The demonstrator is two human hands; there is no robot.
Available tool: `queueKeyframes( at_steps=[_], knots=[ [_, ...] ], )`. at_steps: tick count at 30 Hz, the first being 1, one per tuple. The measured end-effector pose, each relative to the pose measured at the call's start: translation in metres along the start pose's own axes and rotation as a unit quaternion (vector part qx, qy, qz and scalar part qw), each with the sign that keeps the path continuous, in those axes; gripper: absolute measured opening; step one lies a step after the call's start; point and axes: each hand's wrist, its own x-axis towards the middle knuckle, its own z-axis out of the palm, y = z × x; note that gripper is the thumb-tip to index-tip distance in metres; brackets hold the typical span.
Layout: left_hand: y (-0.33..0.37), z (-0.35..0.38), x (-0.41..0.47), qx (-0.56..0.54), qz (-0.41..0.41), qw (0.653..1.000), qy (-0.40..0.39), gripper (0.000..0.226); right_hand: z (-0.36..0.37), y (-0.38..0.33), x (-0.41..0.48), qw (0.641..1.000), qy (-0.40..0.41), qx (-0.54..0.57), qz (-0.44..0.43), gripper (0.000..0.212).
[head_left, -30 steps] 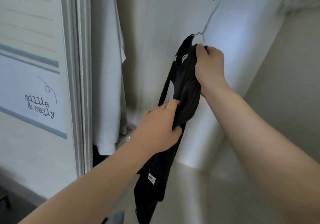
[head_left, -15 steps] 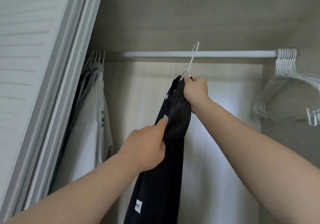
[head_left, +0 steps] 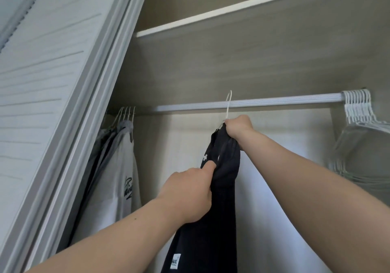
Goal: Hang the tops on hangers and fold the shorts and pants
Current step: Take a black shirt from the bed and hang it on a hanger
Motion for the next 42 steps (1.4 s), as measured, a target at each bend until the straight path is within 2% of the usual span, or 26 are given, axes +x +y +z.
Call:
queueKeyframes(
  at_steps=[2, 4, 7, 12, 15, 17, 19, 23, 28, 34, 37, 42],
  knots=[
    [0.000, -0.001, 0.005, 0.007, -0.002, 1.000, 0.001, 0.023, -0.002, -0.004, 0.008, 1.000, -0.007, 0.006, 0.012, 0.013],
    [0.000, -0.003, 0.009, 0.010, -0.006, 1.000, -0.001, 0.018, -0.006, -0.003, 0.013, 1.000, -0.015, 0.001, 0.024, 0.003],
    [0.000, -0.002, 0.010, 0.018, -0.008, 1.000, -0.015, 0.020, -0.005, 0.010, 0.017, 0.999, -0.025, 0.002, 0.043, 0.015],
    [-0.003, 0.007, 0.003, 0.036, -0.004, 0.998, -0.043, 0.022, -0.001, 0.023, 0.004, 0.997, -0.056, 0.043, 0.030, 0.011],
    [-0.011, 0.007, -0.001, 0.039, -0.003, 0.998, -0.050, 0.022, -0.010, 0.020, -0.019, 0.992, -0.109, 0.063, 0.029, 0.010],
    [-0.018, 0.008, -0.006, 0.038, -0.010, 0.998, -0.053, 0.018, -0.018, 0.020, -0.041, 0.985, -0.169, 0.032, 0.031, 0.014],
    [-0.025, 0.009, -0.012, 0.041, -0.021, 0.997, -0.058, 0.016, -0.027, 0.021, -0.062, 0.975, -0.213, -0.055, 0.015, 0.021],
    [-0.032, 0.007, -0.022, 0.054, -0.041, 0.993, -0.095, 0.021, -0.030, 0.024, -0.089, 0.958, -0.241, -0.153, -0.028, 0.031],
    [-0.035, -0.004, -0.032, 0.050, -0.077, 0.985, -0.147, 0.029, -0.002, 0.025, -0.093, 0.968, -0.196, -0.133, -0.082, 0.018],
    [-0.051, -0.024, -0.044, 0.069, -0.139, 0.973, -0.172, 0.029, 0.048, 0.027, -0.086, 0.967, -0.192, -0.065, -0.152, 0.015],
    [-0.064, -0.036, -0.048, 0.080, -0.164, 0.969, -0.166, 0.031, 0.074, 0.024, -0.081, 0.967, -0.184, -0.022, -0.172, 0.018],
    [-0.085, -0.042, -0.053, 0.124, -0.207, 0.959, -0.146, 0.043, 0.124, 0.020, -0.073, 0.965, -0.163, -0.029, -0.202, 0.026]
  ],
)
